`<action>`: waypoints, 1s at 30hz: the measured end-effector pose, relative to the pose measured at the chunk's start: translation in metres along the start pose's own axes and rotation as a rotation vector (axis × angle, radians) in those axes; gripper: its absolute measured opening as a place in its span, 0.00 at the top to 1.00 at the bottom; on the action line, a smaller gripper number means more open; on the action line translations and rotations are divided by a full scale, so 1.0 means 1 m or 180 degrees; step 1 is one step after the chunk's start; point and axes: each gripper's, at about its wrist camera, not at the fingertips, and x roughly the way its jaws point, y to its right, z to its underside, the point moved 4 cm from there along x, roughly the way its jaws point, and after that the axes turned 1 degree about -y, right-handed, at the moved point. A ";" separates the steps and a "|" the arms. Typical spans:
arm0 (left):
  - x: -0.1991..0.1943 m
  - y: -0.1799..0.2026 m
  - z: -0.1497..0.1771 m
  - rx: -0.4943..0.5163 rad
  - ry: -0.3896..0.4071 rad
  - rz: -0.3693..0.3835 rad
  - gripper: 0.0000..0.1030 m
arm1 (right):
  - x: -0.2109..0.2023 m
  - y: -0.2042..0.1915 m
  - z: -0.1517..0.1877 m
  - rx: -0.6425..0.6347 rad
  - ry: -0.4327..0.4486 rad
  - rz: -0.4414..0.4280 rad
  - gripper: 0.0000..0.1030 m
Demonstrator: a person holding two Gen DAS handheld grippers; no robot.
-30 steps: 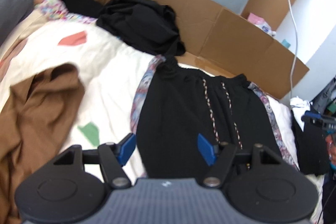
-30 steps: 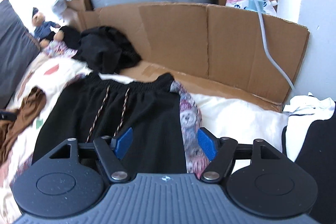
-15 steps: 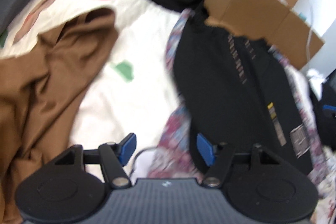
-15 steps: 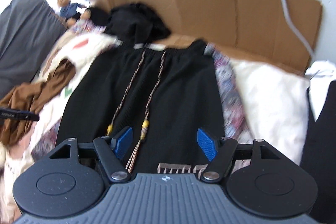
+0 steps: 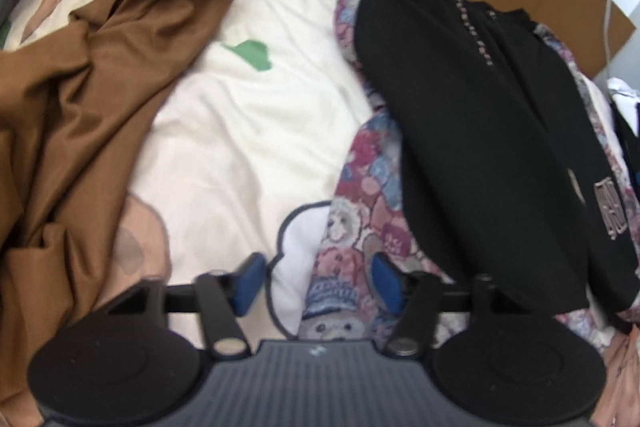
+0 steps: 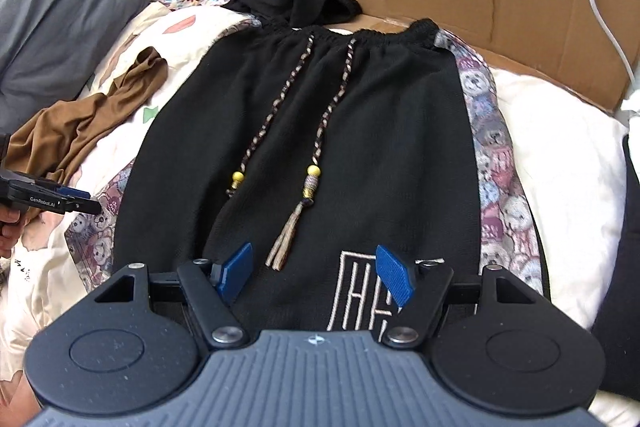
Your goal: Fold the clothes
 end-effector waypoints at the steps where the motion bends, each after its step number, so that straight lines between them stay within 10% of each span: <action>1: 0.001 -0.004 0.004 -0.0110 -0.0054 0.0121 0.83 | 0.000 0.003 0.003 0.0021 -0.0022 0.0022 0.29; 5: -0.006 -0.011 0.012 -0.0209 -0.0098 0.0228 0.99 | 0.001 0.014 0.013 0.0122 -0.0096 0.0101 0.29; 15: -0.051 -0.013 0.017 -0.0308 -0.0003 0.0405 1.00 | 0.003 0.032 0.023 0.0214 -0.0157 0.0163 0.29; 30: -0.089 -0.065 0.017 -0.0529 0.0111 -0.0117 1.00 | 0.012 0.029 0.028 0.0139 -0.0311 0.0187 0.29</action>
